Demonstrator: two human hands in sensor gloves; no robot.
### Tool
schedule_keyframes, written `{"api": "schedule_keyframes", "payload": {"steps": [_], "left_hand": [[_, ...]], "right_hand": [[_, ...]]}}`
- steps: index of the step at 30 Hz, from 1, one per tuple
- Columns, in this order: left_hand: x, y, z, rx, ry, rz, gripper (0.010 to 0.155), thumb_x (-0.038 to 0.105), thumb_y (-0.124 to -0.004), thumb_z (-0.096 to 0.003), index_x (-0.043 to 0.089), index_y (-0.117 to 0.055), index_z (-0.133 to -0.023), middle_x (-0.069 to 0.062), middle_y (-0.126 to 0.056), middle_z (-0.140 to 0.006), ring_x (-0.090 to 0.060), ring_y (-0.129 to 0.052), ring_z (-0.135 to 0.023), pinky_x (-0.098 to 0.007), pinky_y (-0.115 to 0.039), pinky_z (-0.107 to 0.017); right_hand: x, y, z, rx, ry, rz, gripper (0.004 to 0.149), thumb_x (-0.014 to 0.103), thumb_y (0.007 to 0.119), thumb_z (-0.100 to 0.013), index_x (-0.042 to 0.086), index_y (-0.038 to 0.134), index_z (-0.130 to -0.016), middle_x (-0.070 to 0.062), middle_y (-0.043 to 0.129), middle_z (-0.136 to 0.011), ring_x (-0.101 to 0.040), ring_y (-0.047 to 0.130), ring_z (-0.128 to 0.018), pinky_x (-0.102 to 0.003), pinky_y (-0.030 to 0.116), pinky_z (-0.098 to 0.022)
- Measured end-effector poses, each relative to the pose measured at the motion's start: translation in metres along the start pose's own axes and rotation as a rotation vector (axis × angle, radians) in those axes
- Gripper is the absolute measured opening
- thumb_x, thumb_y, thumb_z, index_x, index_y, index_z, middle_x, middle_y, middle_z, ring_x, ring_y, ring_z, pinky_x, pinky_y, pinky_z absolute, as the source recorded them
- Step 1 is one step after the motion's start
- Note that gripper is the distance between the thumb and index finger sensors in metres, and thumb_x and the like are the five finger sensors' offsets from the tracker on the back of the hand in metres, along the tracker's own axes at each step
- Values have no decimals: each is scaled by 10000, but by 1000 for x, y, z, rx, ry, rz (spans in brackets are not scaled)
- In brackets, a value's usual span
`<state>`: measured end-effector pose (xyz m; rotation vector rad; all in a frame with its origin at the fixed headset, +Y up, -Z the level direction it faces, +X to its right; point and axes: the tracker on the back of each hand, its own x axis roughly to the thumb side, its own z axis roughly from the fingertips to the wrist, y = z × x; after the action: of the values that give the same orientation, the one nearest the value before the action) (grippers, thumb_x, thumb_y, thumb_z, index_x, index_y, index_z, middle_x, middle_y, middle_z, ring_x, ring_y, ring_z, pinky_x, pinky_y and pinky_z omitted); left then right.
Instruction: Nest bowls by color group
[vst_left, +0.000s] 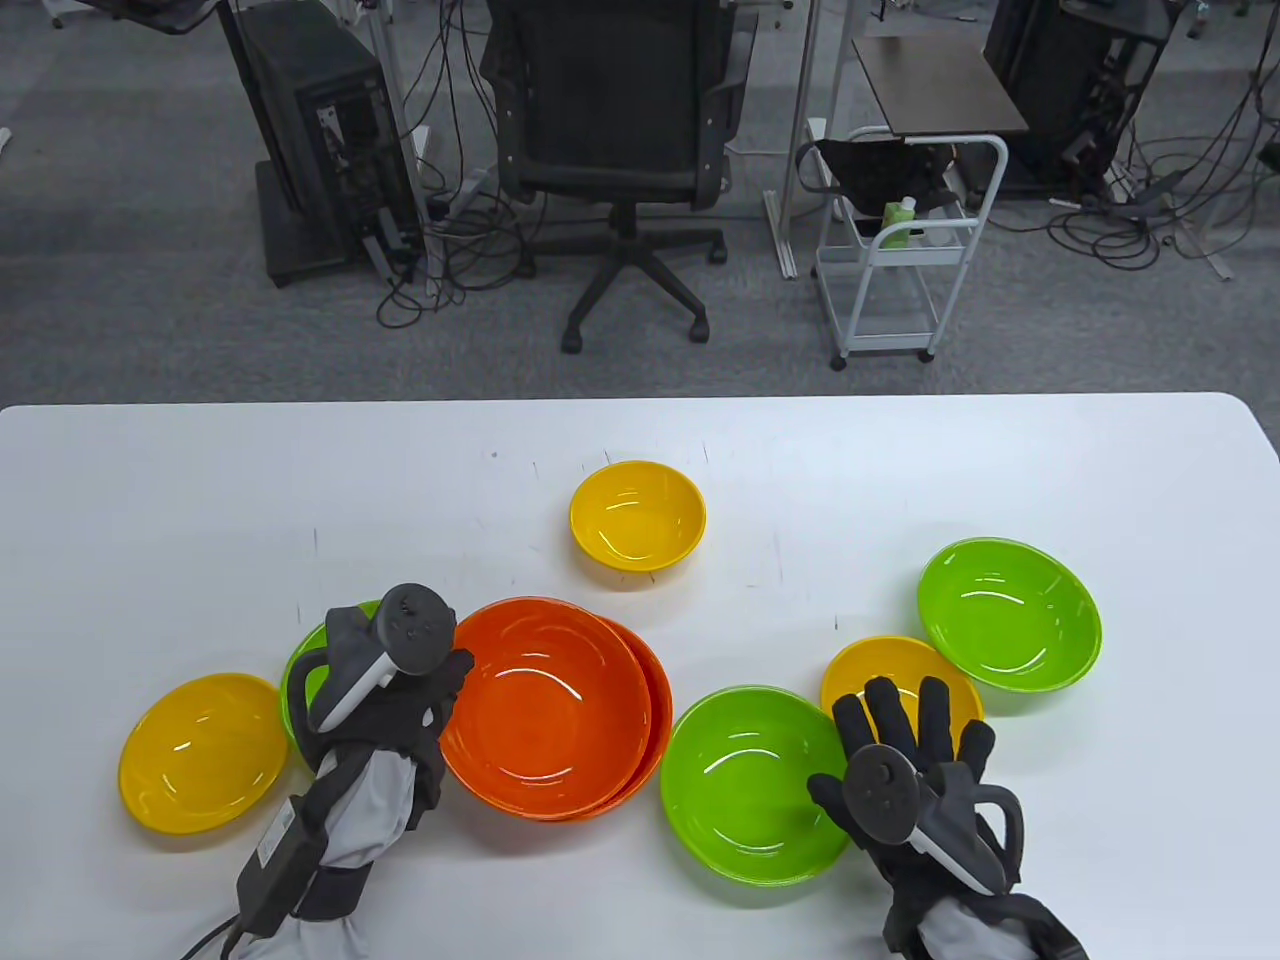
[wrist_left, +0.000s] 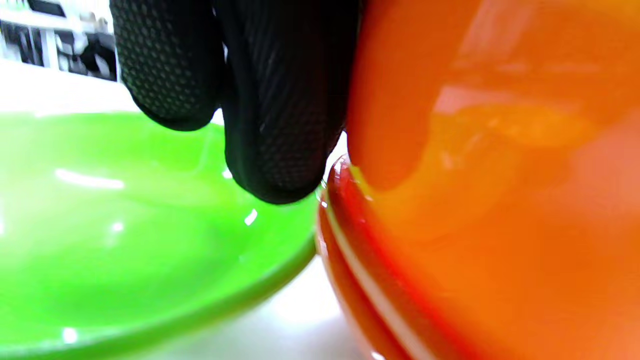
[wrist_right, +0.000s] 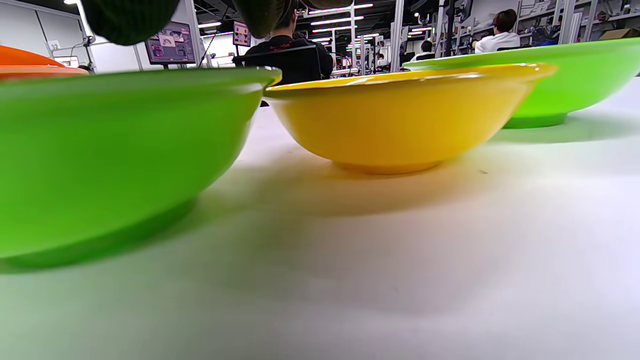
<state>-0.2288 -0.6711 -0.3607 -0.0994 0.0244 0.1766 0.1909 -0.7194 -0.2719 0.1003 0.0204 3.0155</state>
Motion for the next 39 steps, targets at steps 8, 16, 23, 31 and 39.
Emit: {"api": "schedule_keyframes", "payload": {"steps": [8, 16, 23, 31, 39], "left_hand": [[9, -16, -3, 81, 6, -143, 599, 422, -749, -499, 258, -621, -1061, 65, -946, -980, -230, -903, -908, -486, -770, -641], [12, -41, -11, 18, -7, -188, 611, 440, -733, -499, 255, -601, -1067, 47, -853, -1046, -241, -804, -977, -513, -722, -674], [7, -36, -11, 14, -2, -167, 633, 460, -709, -503, 272, -558, -1089, 20, -793, -1095, -275, -749, -1012, -539, -683, -693], [-45, 2, -7, 110, 160, 19, 649, 455, -725, -501, 276, -553, -1101, -37, -734, -1130, -320, -707, -1035, -567, -627, -720], [-96, 3, -9, 82, 326, 101, 689, 453, -753, -492, 268, -518, -1112, -46, -668, -1160, -332, -639, -1066, -588, -551, -748]], "right_hand": [[0, 1, 0, 4, -1, 1, 785, 526, 654, -492, 186, 423, -1160, -140, 255, -1250, -532, 44, -1061, -804, 123, -650], [0, 0, 0, -9, 0, 6, 785, 526, 654, -491, 186, 424, -1160, -141, 251, -1249, -531, 43, -1062, -804, 121, -650], [-2, -1, 0, -17, 5, 3, 787, 525, 655, -490, 186, 421, -1161, -140, 252, -1250, -532, 41, -1062, -804, 120, -651], [-2, -1, 0, -26, 1, 9, 787, 526, 655, -490, 185, 423, -1160, -142, 252, -1250, -531, 43, -1062, -804, 122, -650], [-2, -1, 0, -12, 8, 9, 787, 525, 655, -490, 185, 422, -1161, -141, 253, -1250, -531, 42, -1062, -804, 122, -650]]}}
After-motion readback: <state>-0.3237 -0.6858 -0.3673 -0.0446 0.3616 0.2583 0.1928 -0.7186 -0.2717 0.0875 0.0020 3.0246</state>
